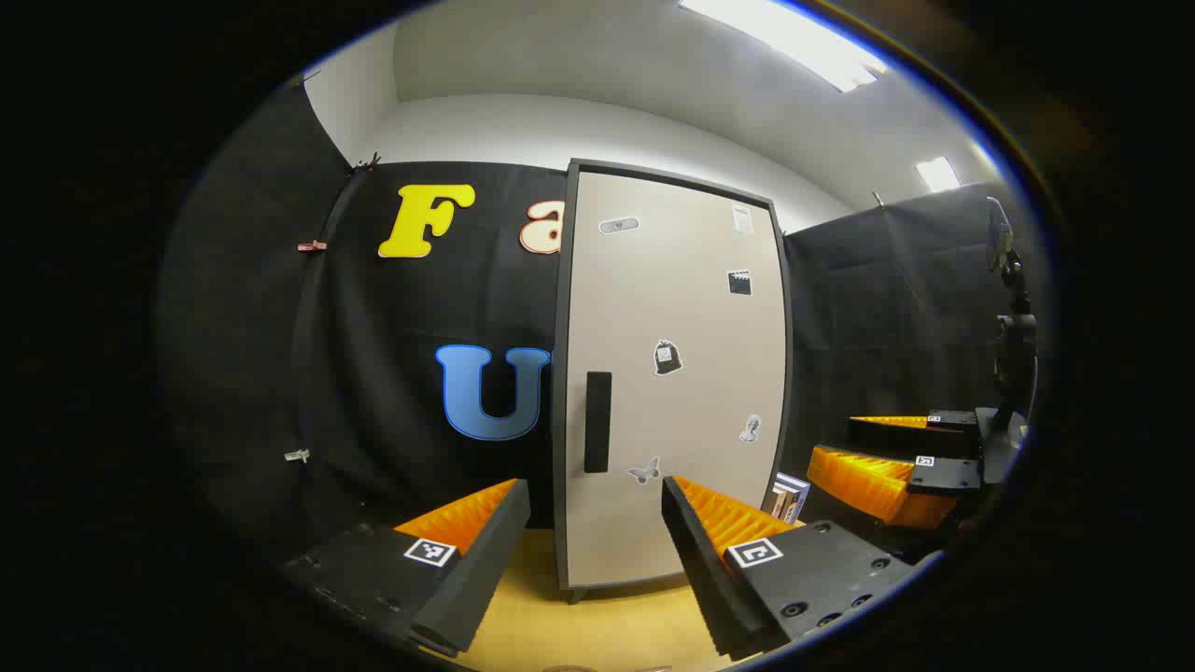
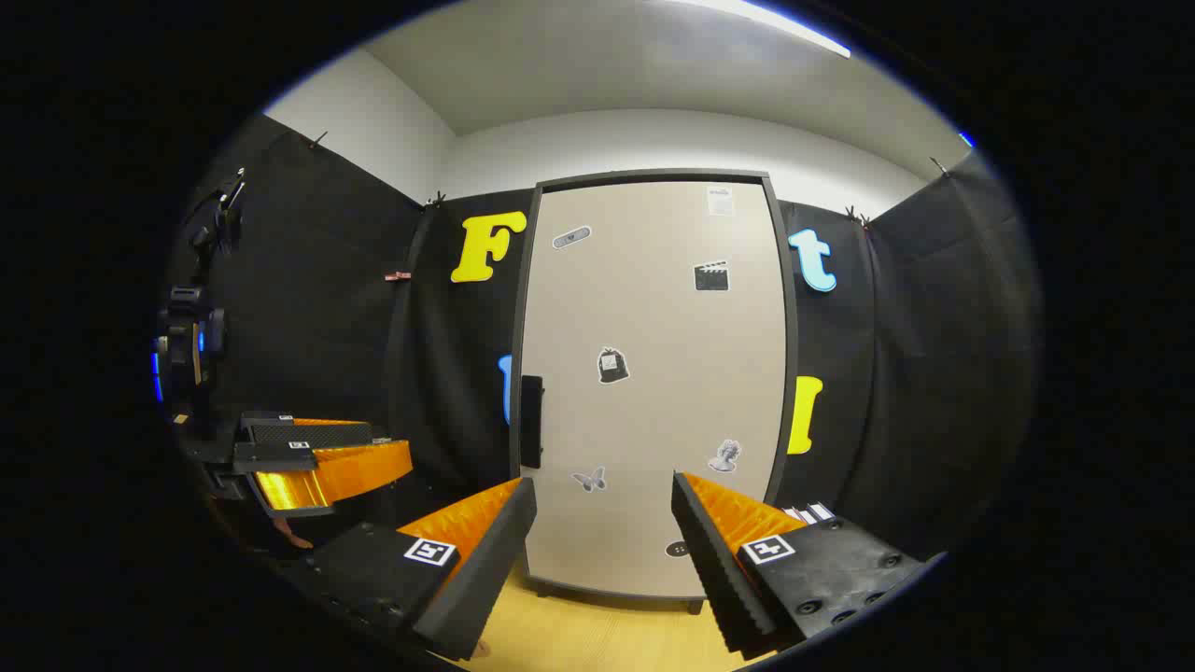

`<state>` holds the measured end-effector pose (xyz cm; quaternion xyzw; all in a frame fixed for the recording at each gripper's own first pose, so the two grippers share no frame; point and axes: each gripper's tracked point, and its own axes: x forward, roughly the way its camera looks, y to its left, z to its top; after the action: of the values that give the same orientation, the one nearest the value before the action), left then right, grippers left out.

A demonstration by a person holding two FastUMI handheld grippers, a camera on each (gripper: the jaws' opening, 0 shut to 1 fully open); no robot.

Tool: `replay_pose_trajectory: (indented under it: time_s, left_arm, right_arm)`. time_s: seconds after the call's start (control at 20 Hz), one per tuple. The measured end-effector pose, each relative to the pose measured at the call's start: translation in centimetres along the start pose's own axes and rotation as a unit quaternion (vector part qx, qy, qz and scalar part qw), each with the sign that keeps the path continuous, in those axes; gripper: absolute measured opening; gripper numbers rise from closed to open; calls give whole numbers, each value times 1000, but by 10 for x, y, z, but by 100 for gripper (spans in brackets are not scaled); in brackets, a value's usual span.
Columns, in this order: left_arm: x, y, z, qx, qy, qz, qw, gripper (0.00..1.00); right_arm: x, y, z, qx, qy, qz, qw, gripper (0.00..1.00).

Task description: Open the cabinet door with the right hand, grasp the bottle in the cabinet with the left hand and place it on the coaster, then close the cabinet door with the right hand.

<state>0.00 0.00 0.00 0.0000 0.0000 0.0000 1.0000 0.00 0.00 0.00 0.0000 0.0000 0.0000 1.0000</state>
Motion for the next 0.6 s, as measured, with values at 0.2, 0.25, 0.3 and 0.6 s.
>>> replay_pose_trajectory:
  time_s: [0.2, 0.25, 0.3, 0.6]
  left_arm:
    - [10, 19, -5, -2, 4, -16, 1000, 90]
    - [12, 23, -6, -4, 5, -19, 1000, 90]
    - [14, 27, -7, -7, 5, -22, 1000, 90]
    - [23, 44, -11, -10, 7, -29, 1000, 90]
  right_arm:
    - [9, 8, -2, -1, -5, -25, 1000, 95]
    - [11, 10, -4, -1, -2, -30, 1000, 95]
    - [13, 11, -5, -1, 0, -36, 999, 95]
    - [19, 11, -9, -7, 2, -55, 998, 95]
